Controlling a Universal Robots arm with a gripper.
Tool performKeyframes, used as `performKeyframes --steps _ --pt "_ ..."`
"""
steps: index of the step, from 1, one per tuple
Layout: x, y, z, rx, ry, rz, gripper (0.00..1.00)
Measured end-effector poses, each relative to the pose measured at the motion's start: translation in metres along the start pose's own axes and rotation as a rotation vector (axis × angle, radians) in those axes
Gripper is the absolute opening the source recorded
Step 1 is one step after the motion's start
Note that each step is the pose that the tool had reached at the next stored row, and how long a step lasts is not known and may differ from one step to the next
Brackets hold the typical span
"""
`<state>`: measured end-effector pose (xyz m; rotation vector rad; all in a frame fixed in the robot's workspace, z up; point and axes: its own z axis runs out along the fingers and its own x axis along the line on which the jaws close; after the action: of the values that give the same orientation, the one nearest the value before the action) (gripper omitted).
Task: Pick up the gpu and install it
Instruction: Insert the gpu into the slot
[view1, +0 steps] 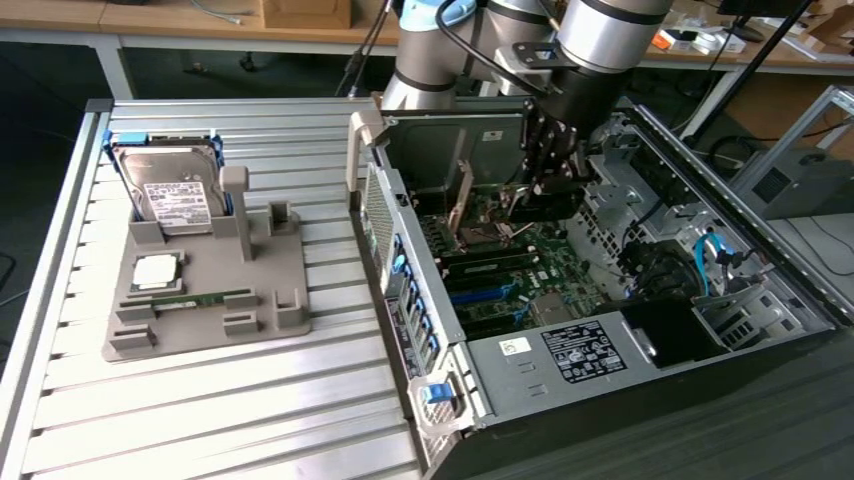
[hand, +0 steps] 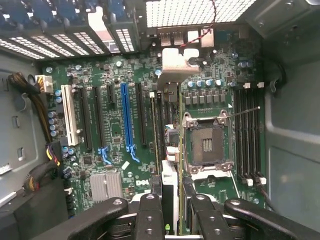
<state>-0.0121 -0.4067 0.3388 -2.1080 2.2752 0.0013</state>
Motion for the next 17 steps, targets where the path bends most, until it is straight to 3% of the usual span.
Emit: performKeyframes --steps 17 --pt "0.0 0.0 0.0 -0.0028 -0.0025 -0.093 0.27"
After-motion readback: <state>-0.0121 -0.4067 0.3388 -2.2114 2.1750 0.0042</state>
